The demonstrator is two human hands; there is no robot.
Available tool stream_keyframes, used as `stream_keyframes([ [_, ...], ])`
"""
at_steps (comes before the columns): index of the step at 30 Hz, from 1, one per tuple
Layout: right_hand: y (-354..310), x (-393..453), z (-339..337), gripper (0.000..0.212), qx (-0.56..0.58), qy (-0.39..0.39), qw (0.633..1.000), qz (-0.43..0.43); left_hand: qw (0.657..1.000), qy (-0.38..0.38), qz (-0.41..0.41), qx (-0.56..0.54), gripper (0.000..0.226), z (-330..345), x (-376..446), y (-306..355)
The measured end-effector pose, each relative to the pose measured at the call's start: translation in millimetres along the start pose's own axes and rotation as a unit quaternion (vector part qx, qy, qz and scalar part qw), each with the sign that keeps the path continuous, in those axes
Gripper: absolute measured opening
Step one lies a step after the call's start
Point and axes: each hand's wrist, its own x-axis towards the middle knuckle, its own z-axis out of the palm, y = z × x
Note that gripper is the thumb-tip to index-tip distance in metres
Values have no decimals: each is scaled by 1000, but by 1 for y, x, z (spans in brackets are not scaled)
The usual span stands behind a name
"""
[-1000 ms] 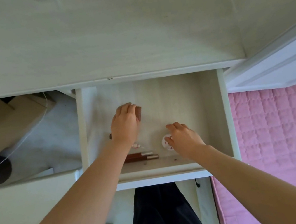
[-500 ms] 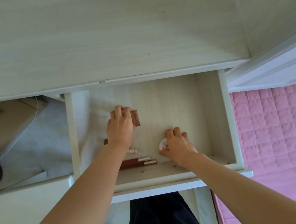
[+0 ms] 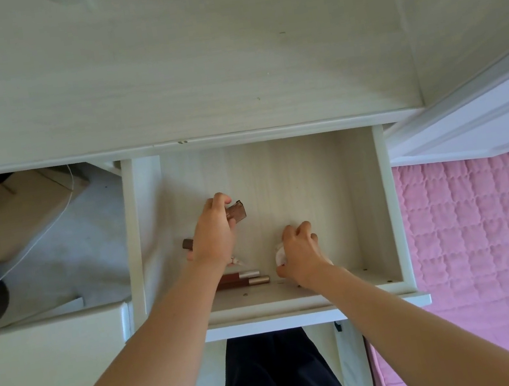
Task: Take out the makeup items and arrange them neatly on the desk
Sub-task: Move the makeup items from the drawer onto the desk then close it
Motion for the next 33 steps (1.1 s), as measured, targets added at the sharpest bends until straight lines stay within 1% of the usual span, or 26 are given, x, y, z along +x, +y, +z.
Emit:
stream_keyframes([
  [3,2,-5,-9,63,59,-14,998,10,998,10,-28,-52,30,-8,-8,7],
  [6,3,-15,-24,64,86,6,996,7,993,23,-73,-95,29,-21,-24,13],
  [8,1,-26,-36,61,129,25,991,2,980,37,-111,-161,29,-33,-39,19],
  [11,-5,-41,-55,57,201,55,978,-5,949,54,-148,-274,34,-54,-56,32],
  [14,-17,-63,-78,54,266,84,960,-20,922,67,-166,-344,44,-79,-69,44],
  [16,-27,-73,-94,52,294,102,950,-31,891,70,-184,-408,42,-95,-74,51],
  [19,-46,-82,-115,52,322,128,937,-46,841,73,-214,-492,34,-120,-76,58],
  [22,-68,-86,-138,52,344,148,926,-55,816,88,-215,-530,31,-144,-65,63],
  [24,-84,-84,-153,51,347,159,922,-66,812,98,-206,-538,32,-161,-53,61],
  [26,-102,-79,-166,51,345,168,920,-79,816,107,-192,-535,35,-179,-38,58],
  [31,-154,-49,-196,52,345,197,913,-96,850,118,-173,-484,42,-227,12,44],
  [33,-176,-34,-208,55,331,206,915,-103,872,116,-176,-443,46,-241,37,33],
])
